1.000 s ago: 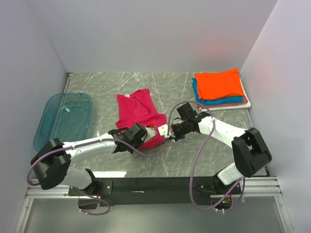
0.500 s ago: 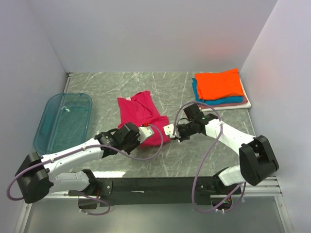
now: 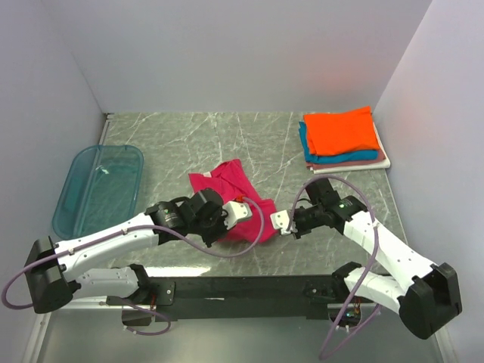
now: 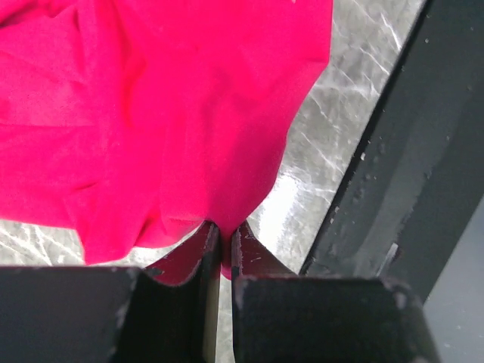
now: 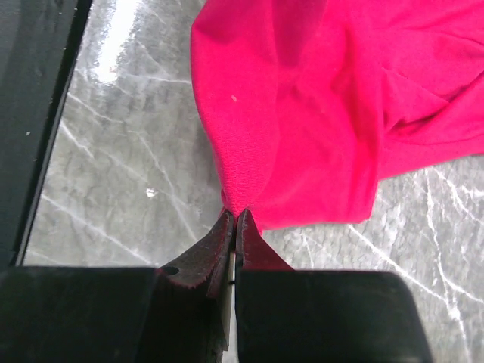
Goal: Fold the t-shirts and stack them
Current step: Fold the tshirt
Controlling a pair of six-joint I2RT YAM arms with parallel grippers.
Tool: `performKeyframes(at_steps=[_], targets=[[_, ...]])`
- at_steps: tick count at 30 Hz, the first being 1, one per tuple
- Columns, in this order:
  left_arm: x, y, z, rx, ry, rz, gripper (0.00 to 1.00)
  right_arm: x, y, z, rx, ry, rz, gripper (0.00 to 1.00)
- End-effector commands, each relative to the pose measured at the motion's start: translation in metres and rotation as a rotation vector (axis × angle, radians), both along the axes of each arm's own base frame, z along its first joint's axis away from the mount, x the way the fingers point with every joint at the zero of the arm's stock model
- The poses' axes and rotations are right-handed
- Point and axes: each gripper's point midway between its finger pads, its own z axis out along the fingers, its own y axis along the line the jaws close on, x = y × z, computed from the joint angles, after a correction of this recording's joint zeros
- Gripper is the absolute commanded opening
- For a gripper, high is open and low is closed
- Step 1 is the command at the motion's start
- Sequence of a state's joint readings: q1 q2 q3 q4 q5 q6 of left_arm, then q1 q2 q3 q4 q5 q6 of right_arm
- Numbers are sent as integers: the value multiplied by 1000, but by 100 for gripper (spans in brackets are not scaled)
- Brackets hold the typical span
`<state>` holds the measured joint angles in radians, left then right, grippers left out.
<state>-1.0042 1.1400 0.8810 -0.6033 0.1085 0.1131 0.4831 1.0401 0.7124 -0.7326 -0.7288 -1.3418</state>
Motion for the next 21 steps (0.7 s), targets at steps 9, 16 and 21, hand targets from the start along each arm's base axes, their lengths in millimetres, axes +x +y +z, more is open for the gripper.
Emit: performKeyframes(at_steps=[9,16,21], targets=[[49,28,14,-31,-117,188,0,63,21,24,-1,-1,-102,0],[128,81,23,-63,-221,452,0,141,54,41,-3,-2,-187,0],[178,107,25,-61,-268,573,1,203,79,42,2,4,-270,0]])
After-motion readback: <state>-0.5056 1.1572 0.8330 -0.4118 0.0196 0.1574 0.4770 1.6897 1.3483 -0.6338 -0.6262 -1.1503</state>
